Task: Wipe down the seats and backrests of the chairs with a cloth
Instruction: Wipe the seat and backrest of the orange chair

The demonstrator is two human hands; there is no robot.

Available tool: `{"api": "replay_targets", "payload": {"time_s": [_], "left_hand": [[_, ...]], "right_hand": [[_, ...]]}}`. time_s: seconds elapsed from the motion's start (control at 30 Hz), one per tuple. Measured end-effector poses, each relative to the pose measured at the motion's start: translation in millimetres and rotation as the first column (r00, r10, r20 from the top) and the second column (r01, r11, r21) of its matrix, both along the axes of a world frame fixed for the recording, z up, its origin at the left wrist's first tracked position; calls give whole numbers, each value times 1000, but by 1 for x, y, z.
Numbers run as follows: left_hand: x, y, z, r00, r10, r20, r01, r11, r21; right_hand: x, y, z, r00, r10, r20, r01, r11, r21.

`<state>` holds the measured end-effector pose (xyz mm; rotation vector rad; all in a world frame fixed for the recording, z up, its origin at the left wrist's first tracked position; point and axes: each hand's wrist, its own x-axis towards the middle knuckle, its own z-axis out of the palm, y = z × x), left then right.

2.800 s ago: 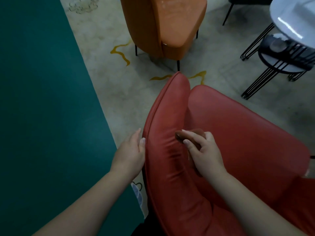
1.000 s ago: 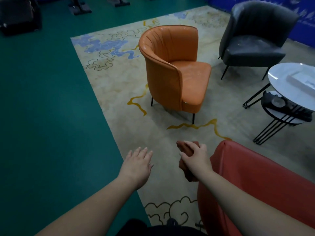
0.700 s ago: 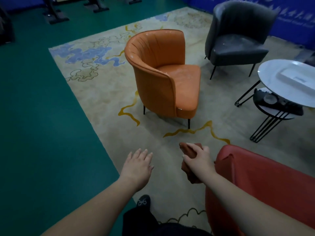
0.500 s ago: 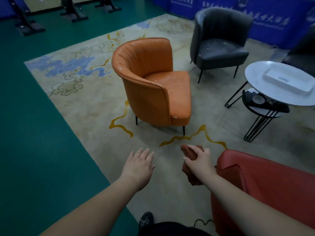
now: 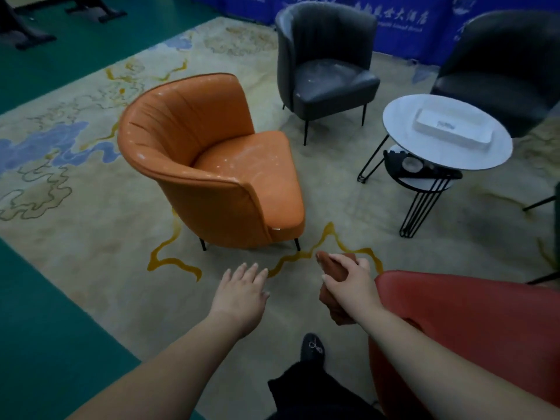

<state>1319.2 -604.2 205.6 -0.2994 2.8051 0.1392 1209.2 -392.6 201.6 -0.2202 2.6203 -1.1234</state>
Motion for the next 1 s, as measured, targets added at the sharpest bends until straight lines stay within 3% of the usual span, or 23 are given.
{"api": "replay_targets", "payload": {"time_s": [0.33,1.0], "left_hand": [[-157,-27,12,1000,20,-14,-20,1000,-20],[-378,-134,7,999,-22,47,21,1000,20]], "right_hand": [[-164,-26,1,1000,-4,-31,4,1000,8],[-368,-112,-1,993,-103,-48,102,994,-27]]}}
